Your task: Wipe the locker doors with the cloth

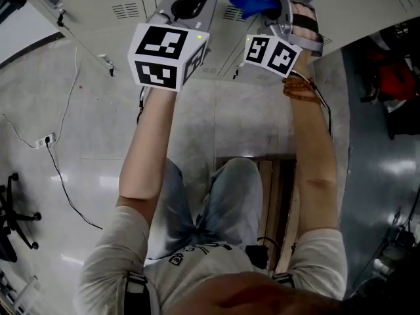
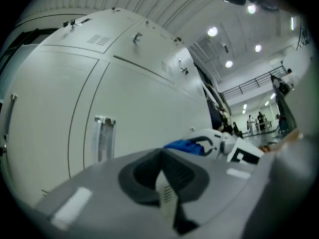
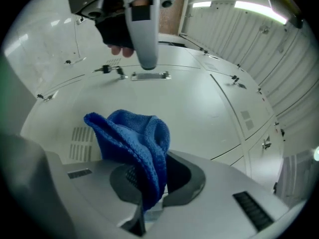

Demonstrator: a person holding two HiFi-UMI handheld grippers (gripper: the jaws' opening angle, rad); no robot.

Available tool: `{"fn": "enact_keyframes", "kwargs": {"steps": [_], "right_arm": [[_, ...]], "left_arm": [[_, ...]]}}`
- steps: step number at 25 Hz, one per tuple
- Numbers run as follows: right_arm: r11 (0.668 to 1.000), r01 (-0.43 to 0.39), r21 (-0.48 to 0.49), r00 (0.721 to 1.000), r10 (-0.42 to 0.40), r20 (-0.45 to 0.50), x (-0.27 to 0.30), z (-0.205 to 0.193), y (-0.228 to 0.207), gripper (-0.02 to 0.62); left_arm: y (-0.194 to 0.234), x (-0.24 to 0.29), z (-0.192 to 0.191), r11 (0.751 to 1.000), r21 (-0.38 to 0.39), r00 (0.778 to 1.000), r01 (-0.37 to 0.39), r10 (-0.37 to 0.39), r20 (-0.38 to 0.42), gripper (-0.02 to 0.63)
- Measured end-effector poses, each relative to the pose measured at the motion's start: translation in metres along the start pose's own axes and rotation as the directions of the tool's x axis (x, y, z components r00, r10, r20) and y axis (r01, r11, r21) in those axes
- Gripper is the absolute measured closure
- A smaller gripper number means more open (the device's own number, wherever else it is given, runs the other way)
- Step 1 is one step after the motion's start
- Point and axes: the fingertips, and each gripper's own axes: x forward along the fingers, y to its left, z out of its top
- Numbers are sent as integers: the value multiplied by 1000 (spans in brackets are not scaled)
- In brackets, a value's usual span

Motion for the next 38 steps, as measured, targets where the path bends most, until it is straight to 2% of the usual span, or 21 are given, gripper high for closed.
{"fn": "enact_keyframes", "kwargs": {"steps": [6,10,14,16,19,24,27,29,30,31,32,33,34,35,38], "right_arm": [[990,141,29,990,-141,3,13,12,-117,566],[969,233,77,972,-233,-11,23,13,-186,566],[949,281,145,960,-277,-46,28,13,-221,566],[945,285,163,959,-280,-51,29,19,-216,566],[958,250,142,968,-250,-17,29,41,-181,567],[985,139,98,988,-144,50,26,87,-85,566],[995,63,73,995,-68,72,22,97,-25,566],[991,35,126,997,-43,66,22,95,-12,566],[983,13,181,998,-24,60,22,94,-12,566],[965,-17,261,998,2,56,20,93,-14,566],[931,-48,361,998,30,57,15,92,-16,566],[880,-75,469,997,52,62,7,91,-19,566],[811,-98,577,995,69,73,-4,90,-21,566],[726,-122,676,993,81,91,-17,88,-20,567],[425,-194,884,981,102,166,-62,83,-6,566]], "left_arm": [[10,-9,64,999,29,998,-20,19,64,604],[14,-18,94,998,54,995,-30,25,93,604],[21,-28,100,997,63,994,-47,40,106,604],[26,-35,95,996,63,994,-58,51,98,604],[36,-48,82,995,65,995,-74,69,76,604],[56,-70,56,993,53,993,-107,105,48,604],[63,-78,37,992,46,993,-114,113,22,604],[65,-81,27,993,42,993,-115,115,10,604],[66,-83,23,993,37,993,-116,116,6,604],[66,-85,20,993,31,993,-116,116,5,604],[64,-87,18,993,24,993,-116,116,6,604],[62,-89,16,993,16,994,-113,113,9,604],[57,-92,13,994,9,994,-108,107,10,604],[52,-94,10,995,1,995,-99,99,10,604],[32,-103,-10,997,-34,997,-75,76,3,604]]}}
